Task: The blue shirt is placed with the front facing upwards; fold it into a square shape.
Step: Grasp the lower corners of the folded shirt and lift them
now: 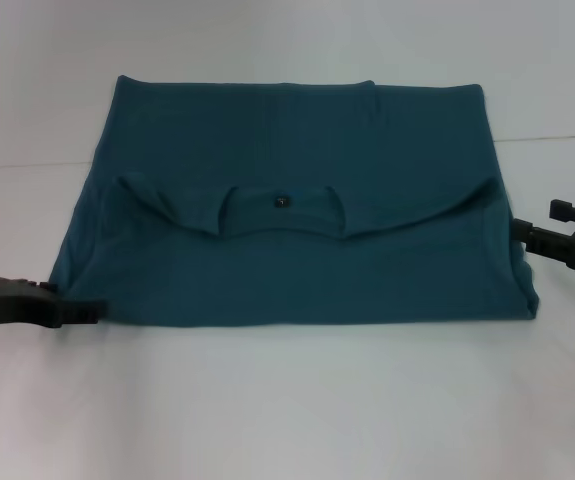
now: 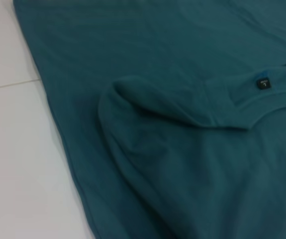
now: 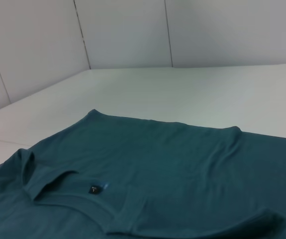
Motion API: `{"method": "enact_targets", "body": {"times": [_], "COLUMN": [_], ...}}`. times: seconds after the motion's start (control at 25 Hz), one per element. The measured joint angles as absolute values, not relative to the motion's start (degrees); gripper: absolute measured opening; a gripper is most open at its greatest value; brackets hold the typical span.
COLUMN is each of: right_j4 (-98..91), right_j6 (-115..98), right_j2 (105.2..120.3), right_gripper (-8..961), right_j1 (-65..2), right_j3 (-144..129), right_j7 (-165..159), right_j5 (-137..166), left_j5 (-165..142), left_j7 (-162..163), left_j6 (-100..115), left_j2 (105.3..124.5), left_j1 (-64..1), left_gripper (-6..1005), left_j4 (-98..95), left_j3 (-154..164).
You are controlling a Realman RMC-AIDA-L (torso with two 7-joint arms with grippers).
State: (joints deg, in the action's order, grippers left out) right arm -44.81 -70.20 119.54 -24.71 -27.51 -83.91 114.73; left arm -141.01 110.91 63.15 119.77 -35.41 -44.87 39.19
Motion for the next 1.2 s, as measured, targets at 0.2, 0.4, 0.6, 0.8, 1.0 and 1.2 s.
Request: {"method": "enact_targets", "body": {"times": [0.2,0.4,0.6,0.8,1.0,1.2], "right_j4": [-44.79,-44.70,-44.56,-44.52,-44.48,-43.97], "right_j6": [-70.23,-70.23,-70.19,-70.12,-70.14,-70.17], "right_j2": [119.53,119.53,119.53,119.53,119.53,119.53], "right_gripper": [777,777,777,776,776,776], "right_j1": [-24.66,-24.36,-24.34,-24.34,-24.34,-24.34], "right_j3": [-27.51,-27.51,-27.51,-27.51,-27.43,-27.08], "right_j7": [-83.99,-84.23,-84.23,-84.26,-84.29,-84.26], "right_j5": [114.69,114.69,114.69,114.69,114.70,114.70], "left_j5": [-141.30,-142.57,-142.68,-142.72,-142.74,-142.71], "left_j7": [111.24,113.15,113.77,113.05,112.47,112.34], "left_j6": [61.37,59.44,58.09,58.54,59.43,60.26], "left_j2": [119.82,119.83,119.62,119.67,119.85,119.88], "left_j1": [-36.08,-36.57,-36.45,-36.26,-36.22,-36.25], "left_gripper": [846,840,834,768,521,242], "left_j4": [-43.52,-42.79,-42.79,-42.83,-42.85,-42.80], "left_j3": [40.51,40.77,40.13,40.54,40.73,40.73]}}
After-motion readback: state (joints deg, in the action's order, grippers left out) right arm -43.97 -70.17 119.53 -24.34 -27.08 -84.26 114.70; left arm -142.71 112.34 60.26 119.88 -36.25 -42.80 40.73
